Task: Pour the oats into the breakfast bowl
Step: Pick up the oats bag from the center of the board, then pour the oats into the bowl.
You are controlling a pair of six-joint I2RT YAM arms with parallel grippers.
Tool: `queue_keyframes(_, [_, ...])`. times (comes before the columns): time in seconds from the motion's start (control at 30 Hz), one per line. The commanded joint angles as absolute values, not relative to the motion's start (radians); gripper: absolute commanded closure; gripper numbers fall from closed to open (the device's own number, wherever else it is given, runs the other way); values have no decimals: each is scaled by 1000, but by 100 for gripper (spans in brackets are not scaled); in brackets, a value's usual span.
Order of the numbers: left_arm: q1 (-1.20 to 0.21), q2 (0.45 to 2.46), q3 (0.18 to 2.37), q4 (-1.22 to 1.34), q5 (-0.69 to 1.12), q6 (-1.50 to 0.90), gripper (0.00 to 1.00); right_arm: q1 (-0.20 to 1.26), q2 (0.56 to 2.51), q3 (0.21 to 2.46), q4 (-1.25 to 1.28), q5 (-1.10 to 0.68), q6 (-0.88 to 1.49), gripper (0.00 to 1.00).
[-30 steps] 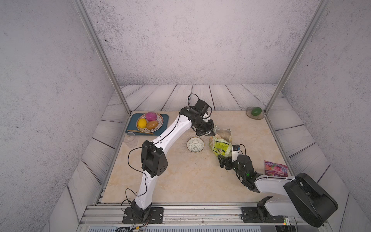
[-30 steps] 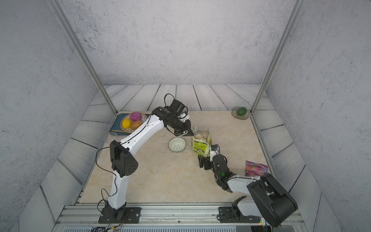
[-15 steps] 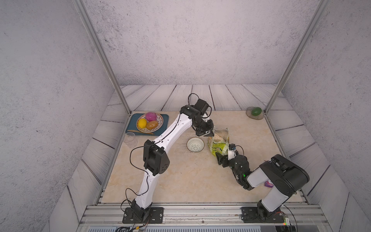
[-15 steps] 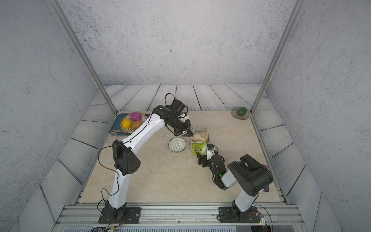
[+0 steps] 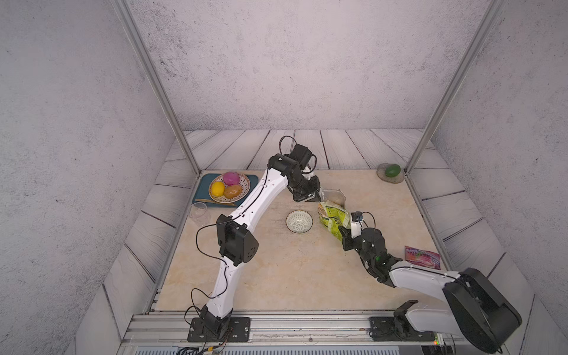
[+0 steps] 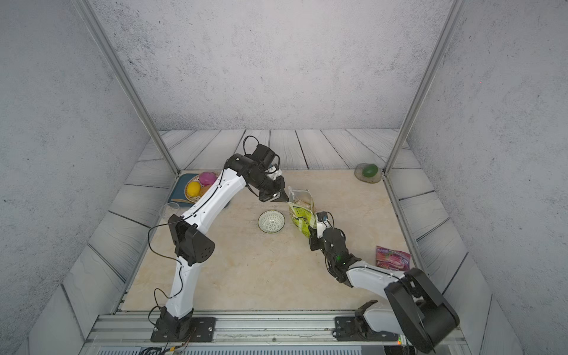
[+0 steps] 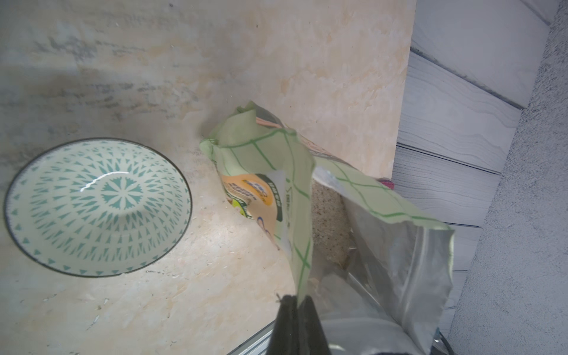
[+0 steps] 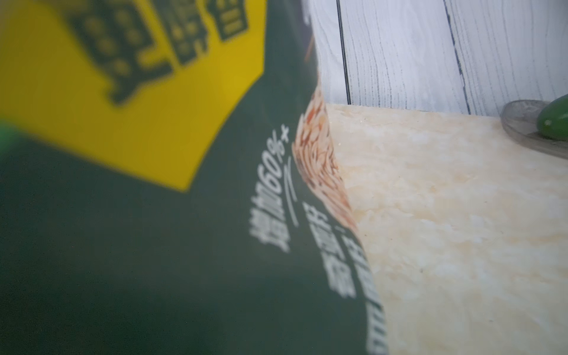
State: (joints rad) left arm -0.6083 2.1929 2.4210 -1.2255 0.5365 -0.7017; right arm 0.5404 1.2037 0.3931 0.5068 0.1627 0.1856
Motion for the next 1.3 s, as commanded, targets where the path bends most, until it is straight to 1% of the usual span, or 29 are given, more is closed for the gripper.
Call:
queue_keyframes(0.0, [-593, 2098, 2427, -1246, 497, -660, 100, 533, 1060, 514, 215, 228, 175, 100])
queue_keyframes(0.1, [-592, 2063, 2387, -1218, 510, -665, 100, 532, 1014, 613, -9, 224, 152, 100])
queue_keyframes(0.13, [-592, 2051, 2371, -1204, 514, -672, 98, 532, 1004, 647, -77, 224, 140, 100])
queue_keyframes(0.17, [-592, 2037, 2354, -1189, 516, -676, 92, 532, 994, 676, -138, 225, 128, 100])
queue_keyframes(0.23, [-592, 2009, 2321, -1154, 527, -683, 77, 534, 973, 727, -222, 249, 111, 100])
queue_keyframes(0.27, [-591, 1996, 2309, -1141, 531, -684, 71, 532, 966, 752, -255, 260, 106, 100])
queue_keyframes(0.37, [-585, 1960, 2283, -1121, 532, -684, 58, 533, 962, 831, -344, 244, 55, 100])
queue_keyframes(0.47, [-566, 1914, 2237, -1102, 523, -676, 51, 533, 969, 912, -432, 207, -2, 100])
queue_keyframes(0.57, [-532, 1854, 2150, -1084, 477, -677, 49, 532, 989, 977, -511, 190, -54, 100])
queue_keyframes(0.7, [-454, 1736, 1961, -1010, 423, -713, 46, 534, 1007, 1056, -608, 134, -135, 100])
queue_keyframes(0.8, [-389, 1649, 1808, -924, 423, -749, 44, 534, 1017, 1100, -653, 105, -186, 100])
queue_keyframes(0.9, [-346, 1595, 1703, -876, 427, -744, 43, 535, 1050, 1154, -708, 99, -248, 100])
queue_keyframes(1.03, [-305, 1587, 1639, -878, 494, -704, 43, 535, 1127, 1246, -807, 108, -314, 100])
queue_keyframes(1.17, [-288, 1617, 1626, -906, 591, -662, 44, 535, 1205, 1329, -891, 153, -354, 100])
queue_keyframes(1.2, [-288, 1623, 1623, -909, 604, -655, 44, 536, 1224, 1347, -911, 157, -369, 100])
queue_keyframes(1.27, [-290, 1630, 1608, -888, 651, -644, 50, 535, 1259, 1380, -936, 172, -373, 100])
